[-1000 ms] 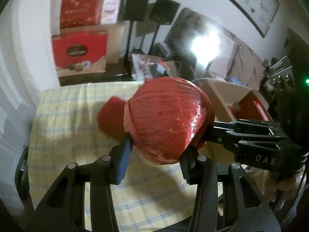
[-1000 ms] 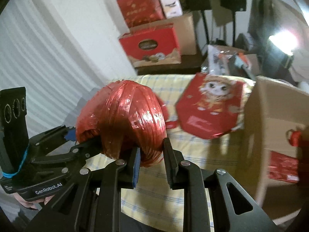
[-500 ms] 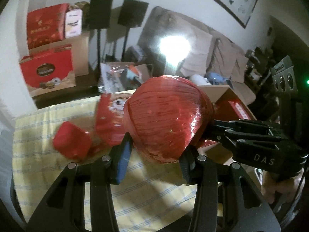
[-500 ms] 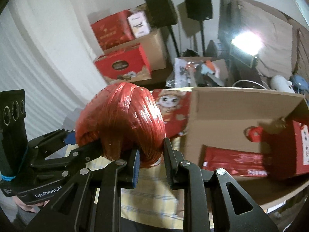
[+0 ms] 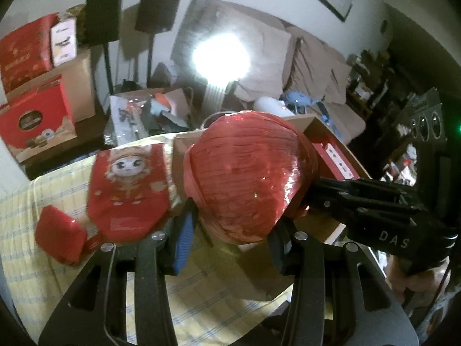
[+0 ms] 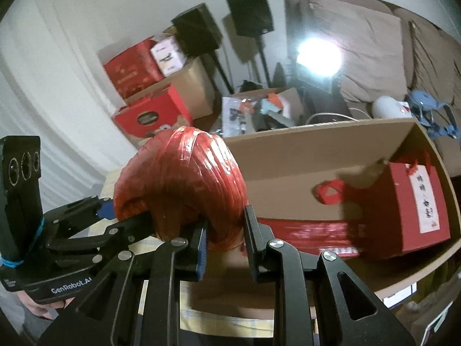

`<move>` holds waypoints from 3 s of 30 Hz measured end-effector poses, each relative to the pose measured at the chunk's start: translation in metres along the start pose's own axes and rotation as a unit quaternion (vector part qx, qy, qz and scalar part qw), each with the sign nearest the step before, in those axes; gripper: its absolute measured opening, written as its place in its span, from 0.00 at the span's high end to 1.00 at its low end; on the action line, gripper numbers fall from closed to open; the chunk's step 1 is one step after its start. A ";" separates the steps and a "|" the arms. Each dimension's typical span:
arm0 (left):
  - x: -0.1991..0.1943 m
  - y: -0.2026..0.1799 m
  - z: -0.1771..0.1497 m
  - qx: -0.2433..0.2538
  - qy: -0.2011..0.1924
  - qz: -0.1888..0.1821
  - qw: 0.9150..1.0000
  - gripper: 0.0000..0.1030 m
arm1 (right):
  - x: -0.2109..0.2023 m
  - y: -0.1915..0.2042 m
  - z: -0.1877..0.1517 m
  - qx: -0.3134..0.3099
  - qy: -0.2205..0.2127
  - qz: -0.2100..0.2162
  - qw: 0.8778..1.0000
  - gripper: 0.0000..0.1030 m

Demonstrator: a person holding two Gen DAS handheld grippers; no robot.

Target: Organize objects

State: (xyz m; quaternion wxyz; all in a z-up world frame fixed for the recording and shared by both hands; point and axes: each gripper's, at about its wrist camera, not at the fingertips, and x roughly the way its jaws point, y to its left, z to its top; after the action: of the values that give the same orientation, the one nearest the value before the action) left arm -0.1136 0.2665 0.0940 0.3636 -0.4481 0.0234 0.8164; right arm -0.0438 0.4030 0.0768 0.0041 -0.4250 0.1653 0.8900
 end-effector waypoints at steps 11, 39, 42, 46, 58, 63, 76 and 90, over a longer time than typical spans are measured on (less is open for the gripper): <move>0.055 -0.027 0.011 0.027 0.038 0.013 0.999 0.59 | 0.026 -0.065 0.002 0.063 0.035 0.007 0.997 0.80; 0.031 0.002 0.014 -0.004 0.026 0.017 1.000 0.29 | 0.086 -0.082 0.017 0.083 0.094 0.018 0.992 0.80; 0.020 0.010 0.011 -0.003 0.021 0.023 1.000 0.28 | 0.090 -0.077 0.015 0.068 0.119 0.000 0.991 0.46; 0.012 0.021 0.004 -0.005 0.022 0.029 0.999 0.28 | 0.097 -0.075 0.010 0.053 0.138 -0.025 0.989 0.48; 0.008 0.048 -0.008 -0.037 0.025 0.019 0.999 0.28 | 0.097 -0.084 0.019 0.106 0.119 0.007 0.987 0.73; -0.001 0.062 -0.009 -0.048 0.016 0.028 0.998 0.28 | 0.100 -0.097 0.033 0.164 0.098 0.034 0.981 0.73; -0.014 0.107 -0.022 -0.087 0.009 0.051 0.995 0.18 | 0.111 -0.093 0.032 0.155 0.087 -0.009 0.984 0.39; -0.051 0.170 -0.050 -0.137 -0.009 0.102 0.985 0.06 | 0.052 0.020 0.030 -0.022 0.014 -0.044 0.999 0.28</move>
State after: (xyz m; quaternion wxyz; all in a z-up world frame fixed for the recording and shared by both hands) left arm -0.1652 0.0944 0.0528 0.2136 -0.4817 -0.0462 0.8486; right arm -0.1027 0.3858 0.0602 0.0315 -0.4442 0.1274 0.8863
